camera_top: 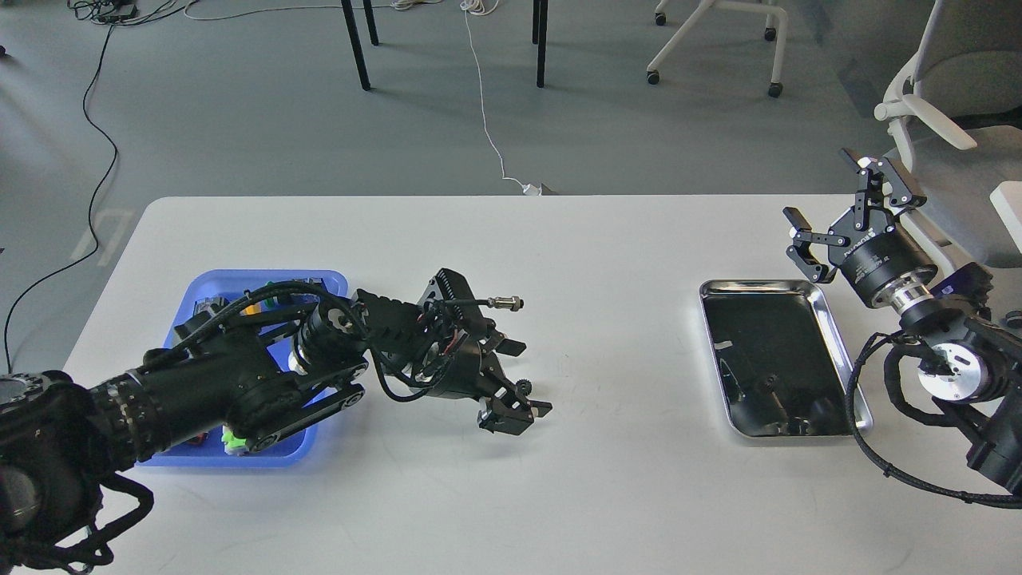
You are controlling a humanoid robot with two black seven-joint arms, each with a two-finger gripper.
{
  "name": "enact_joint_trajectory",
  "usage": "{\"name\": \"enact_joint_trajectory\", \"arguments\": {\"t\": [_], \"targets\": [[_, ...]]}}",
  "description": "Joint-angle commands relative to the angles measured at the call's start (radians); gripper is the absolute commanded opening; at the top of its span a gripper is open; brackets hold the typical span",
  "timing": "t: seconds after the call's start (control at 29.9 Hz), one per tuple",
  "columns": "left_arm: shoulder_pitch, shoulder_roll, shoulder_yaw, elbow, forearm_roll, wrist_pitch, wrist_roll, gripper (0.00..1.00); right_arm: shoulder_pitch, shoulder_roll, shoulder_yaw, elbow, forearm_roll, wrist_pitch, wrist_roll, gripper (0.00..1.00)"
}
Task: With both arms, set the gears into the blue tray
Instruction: 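Reach the left gripper toward the black gear on the table, then close the left gripper on the black gear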
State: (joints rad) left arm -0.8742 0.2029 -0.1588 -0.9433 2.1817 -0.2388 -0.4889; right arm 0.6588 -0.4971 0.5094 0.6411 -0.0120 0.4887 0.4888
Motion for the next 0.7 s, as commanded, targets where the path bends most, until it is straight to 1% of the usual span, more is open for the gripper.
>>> {"name": "enact_joint_trajectory", "arguments": {"t": [0.0,0.13,0.23,0.33,0.4,0.43,0.67], "targets": [[0.000,-0.014,0.011,0.035,0.000,0.021,0.000,0.97,-0.001,-0.001,0.000,0.000,0.001,0.000,0.000,0.99],[0.000,-0.019,0.025,0.052,0.000,0.024,0.000,0.93,0.001,-0.001,0.000,0.000,0.000,0.000,0.000,0.99],[0.000,-0.023,0.027,0.066,0.000,0.024,0.000,0.87,0.001,-0.001,0.000,0.000,0.000,0.000,0.000,0.99],[0.001,-0.023,0.027,0.066,0.000,0.023,0.000,0.75,0.001,-0.001,0.000,0.000,0.001,0.000,0.000,0.99],[0.001,-0.023,0.027,0.066,0.000,0.024,0.000,0.61,-0.001,-0.001,0.000,0.000,0.000,0.000,0.000,0.99],[0.001,-0.022,0.027,0.067,0.000,0.024,0.000,0.59,-0.001,-0.001,0.000,0.000,0.000,0.000,0.000,0.99],[0.006,-0.023,0.027,0.066,0.000,0.024,0.000,0.58,-0.001,-0.001,0.000,0.000,0.000,0.000,0.000,0.99]]}}
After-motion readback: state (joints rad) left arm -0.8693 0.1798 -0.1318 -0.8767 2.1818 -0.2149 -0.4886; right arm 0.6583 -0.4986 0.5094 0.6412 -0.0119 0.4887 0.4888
